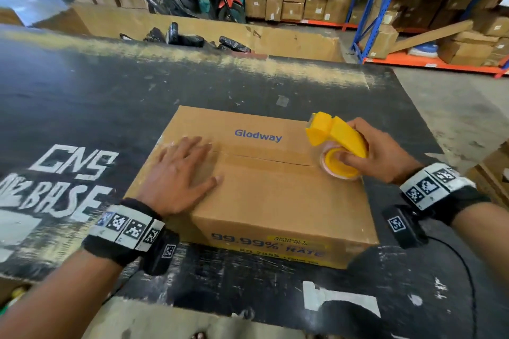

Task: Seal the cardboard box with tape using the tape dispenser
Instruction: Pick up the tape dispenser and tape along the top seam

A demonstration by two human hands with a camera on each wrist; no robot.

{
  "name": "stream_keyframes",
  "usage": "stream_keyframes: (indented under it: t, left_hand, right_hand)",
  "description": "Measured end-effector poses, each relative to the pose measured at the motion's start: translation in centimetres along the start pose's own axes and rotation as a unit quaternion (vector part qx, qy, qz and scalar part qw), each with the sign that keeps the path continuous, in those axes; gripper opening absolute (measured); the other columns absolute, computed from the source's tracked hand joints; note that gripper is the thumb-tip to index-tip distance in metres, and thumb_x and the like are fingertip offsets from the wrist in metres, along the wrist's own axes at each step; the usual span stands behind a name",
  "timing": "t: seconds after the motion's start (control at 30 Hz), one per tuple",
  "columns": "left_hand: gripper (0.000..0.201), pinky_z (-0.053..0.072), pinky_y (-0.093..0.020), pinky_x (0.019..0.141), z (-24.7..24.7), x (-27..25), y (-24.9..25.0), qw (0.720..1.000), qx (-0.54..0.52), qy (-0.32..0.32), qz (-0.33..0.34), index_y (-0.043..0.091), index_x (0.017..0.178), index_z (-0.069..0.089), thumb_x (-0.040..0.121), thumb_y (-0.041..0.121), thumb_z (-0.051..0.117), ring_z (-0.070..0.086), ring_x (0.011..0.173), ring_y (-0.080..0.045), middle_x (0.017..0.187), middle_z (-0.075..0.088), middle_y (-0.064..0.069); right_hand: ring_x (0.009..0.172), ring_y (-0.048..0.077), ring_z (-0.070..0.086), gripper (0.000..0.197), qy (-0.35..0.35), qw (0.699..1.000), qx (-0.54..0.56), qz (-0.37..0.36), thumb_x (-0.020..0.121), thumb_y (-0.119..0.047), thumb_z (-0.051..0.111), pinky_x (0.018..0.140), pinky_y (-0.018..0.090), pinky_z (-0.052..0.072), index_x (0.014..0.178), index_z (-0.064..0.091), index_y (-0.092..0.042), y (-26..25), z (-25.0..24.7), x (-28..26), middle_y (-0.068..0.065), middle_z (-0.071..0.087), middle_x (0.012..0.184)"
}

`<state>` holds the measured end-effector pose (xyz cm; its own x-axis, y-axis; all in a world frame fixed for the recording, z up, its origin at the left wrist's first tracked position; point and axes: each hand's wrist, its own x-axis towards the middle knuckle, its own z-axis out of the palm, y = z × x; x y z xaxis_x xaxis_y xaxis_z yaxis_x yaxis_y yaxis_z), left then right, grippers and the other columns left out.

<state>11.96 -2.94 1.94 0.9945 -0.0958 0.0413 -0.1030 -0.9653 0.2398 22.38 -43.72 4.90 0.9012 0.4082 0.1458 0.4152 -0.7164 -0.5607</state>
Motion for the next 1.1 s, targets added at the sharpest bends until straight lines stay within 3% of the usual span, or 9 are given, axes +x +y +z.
stream_keyframes:
  t: [0.1,0.23,0.33,0.5,0.57,0.67,0.83,0.97,1.1]
  left_hand:
    - [0.077,0.030,-0.052,0.119,-1.6,-0.7,-4.6,0.999,0.015,-0.030,-0.002,0.036,0.152,0.030,0.088,0.077,0.035,0.036,0.146,-0.020,0.163,0.028,0.008]
    - [0.078,0.034,-0.044,0.116,-2.1,-0.7,-7.1,0.998,0.023,-0.049,0.043,0.039,0.155,0.027,0.088,0.079,0.031,0.033,0.146,-0.013,0.162,0.029,0.013]
    - [0.080,0.036,-0.043,0.114,-2.6,0.0,-7.9,0.996,0.021,-0.053,0.066,0.040,0.154,0.030,0.085,0.082,0.034,0.035,0.143,-0.011,0.160,0.033,0.015]
    - [0.067,0.038,-0.033,0.113,-3.6,0.7,-10.5,0.988,-0.106,-0.063,0.090,0.039,0.145,0.047,0.086,0.067,0.058,0.046,0.132,-0.001,0.145,0.049,0.023]
    - [0.053,0.041,-0.028,0.112,-4.0,1.3,-12.2,0.952,-0.290,-0.080,0.061,0.031,0.141,0.053,0.091,0.042,0.068,0.054,0.129,0.001,0.140,0.058,0.018]
    - [0.036,0.051,-0.037,0.106,-5.0,2.9,-14.1,0.853,-0.520,-0.025,-0.037,0.012,0.133,0.056,0.097,0.007,0.059,0.068,0.119,-0.018,0.132,0.067,-0.010]
    - [0.031,0.058,-0.039,0.093,-6.1,5.3,-13.1,0.721,-0.669,-0.081,-0.159,0.013,0.133,0.055,0.102,0.018,0.052,0.074,0.106,-0.029,0.116,0.075,-0.017]
    - [0.039,0.062,-0.028,0.079,-5.5,6.9,-11.7,0.693,-0.694,-0.104,-0.165,0.009,0.135,0.055,0.097,0.009,0.061,0.072,0.080,-0.018,0.101,0.069,-0.012]
    - [0.046,0.057,-0.025,0.071,-5.6,7.5,-12.3,0.712,-0.680,-0.077,-0.159,0.008,0.133,0.056,0.090,-0.005,0.063,0.064,0.072,-0.018,0.099,0.066,-0.019]
  right_hand:
    - [0.090,0.019,0.066,0.052,-0.013,1.000,-0.023,-0.010,0.076,-0.054,0.071,0.074,0.037,0.052,0.115,0.055,-0.024,-1.7,0.0,1.2,-0.006,0.066,0.099]
    - [0.090,0.012,0.064,0.059,-0.041,0.997,0.001,-0.059,0.075,-0.066,0.067,0.073,0.037,0.054,0.114,0.057,-0.022,-7.4,2.6,5.2,-0.006,0.065,0.099]
    - [0.086,0.004,0.062,0.053,-0.054,0.991,0.029,-0.118,0.077,-0.058,0.066,0.071,0.029,0.050,0.113,0.055,-0.020,-12.7,6.6,9.3,-0.012,0.061,0.096]
    - [0.086,0.010,0.064,0.046,-0.077,0.985,0.053,-0.148,0.081,-0.047,0.072,0.071,0.032,0.050,0.114,0.054,-0.022,-18.7,12.9,14.2,-0.013,0.062,0.094]
    - [0.083,0.007,0.063,0.043,-0.092,0.984,0.053,-0.140,0.082,-0.044,0.074,0.070,0.030,0.049,0.113,0.052,-0.025,-18.7,14.0,14.8,-0.015,0.061,0.092]
    - [0.084,0.007,0.065,0.043,-0.095,0.987,0.046,-0.118,0.081,-0.048,0.071,0.069,0.032,0.051,0.113,0.049,-0.030,-17.8,14.6,14.6,-0.013,0.063,0.092]
    - [0.083,0.009,0.064,0.050,-0.091,0.990,0.036,-0.105,0.077,-0.059,0.066,0.068,0.036,0.053,0.114,0.048,-0.029,-17.8,14.6,14.0,-0.010,0.064,0.095]
    - [0.085,0.008,0.064,0.049,-0.096,0.990,0.023,-0.105,0.078,-0.058,0.066,0.068,0.032,0.052,0.116,0.046,-0.035,-18.3,14.6,13.8,-0.013,0.063,0.097]
    - [0.087,0.008,0.064,0.053,-0.101,0.989,0.009,-0.108,0.080,-0.054,0.070,0.067,0.025,0.048,0.123,0.046,-0.034,-18.8,14.4,13.7,-0.016,0.062,0.099]
